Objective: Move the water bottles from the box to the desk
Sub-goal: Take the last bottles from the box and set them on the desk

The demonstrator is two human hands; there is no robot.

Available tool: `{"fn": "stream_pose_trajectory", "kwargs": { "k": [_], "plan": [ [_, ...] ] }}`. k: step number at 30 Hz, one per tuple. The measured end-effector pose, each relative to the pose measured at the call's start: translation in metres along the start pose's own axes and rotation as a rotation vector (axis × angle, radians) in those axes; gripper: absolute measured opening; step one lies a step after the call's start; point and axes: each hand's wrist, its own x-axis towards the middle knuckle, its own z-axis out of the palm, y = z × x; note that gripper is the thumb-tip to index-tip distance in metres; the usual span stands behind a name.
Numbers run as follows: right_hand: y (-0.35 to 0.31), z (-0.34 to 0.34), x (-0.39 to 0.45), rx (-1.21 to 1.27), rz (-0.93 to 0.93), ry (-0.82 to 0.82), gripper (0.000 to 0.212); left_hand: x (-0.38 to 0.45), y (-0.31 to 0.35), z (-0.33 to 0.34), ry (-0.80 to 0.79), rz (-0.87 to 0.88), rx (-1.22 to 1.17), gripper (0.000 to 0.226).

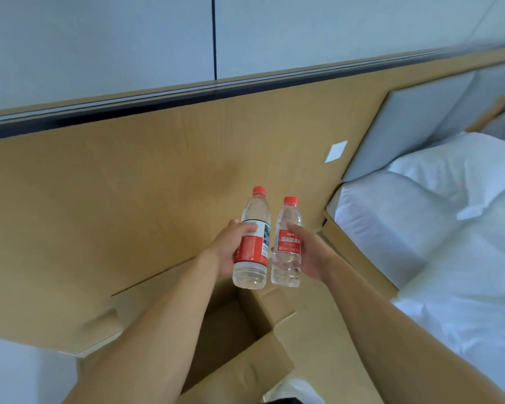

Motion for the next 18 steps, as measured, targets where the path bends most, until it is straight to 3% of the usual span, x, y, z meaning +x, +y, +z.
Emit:
{"fn": "stream_pose_trajectory", "kwargs": {
  "k": [3,11,18],
  "plan": [
    [0.015,-0.01,-0.024,0.072,-0.026,0.05,0.046,-0.001,-0.01,0.015,-0.109,-0.011,0.062,0.031],
    [0.054,-0.052,-0.089,0.216,-0.137,0.171,0.045,-0.013,-0.041,0.072,-0.329,-0.01,0.142,0.04],
    [0.093,-0.111,-0.163,0.307,-0.284,0.363,0.055,-0.022,-0.075,0.156,-0.535,-0.066,0.352,0.052]
  ]
}}
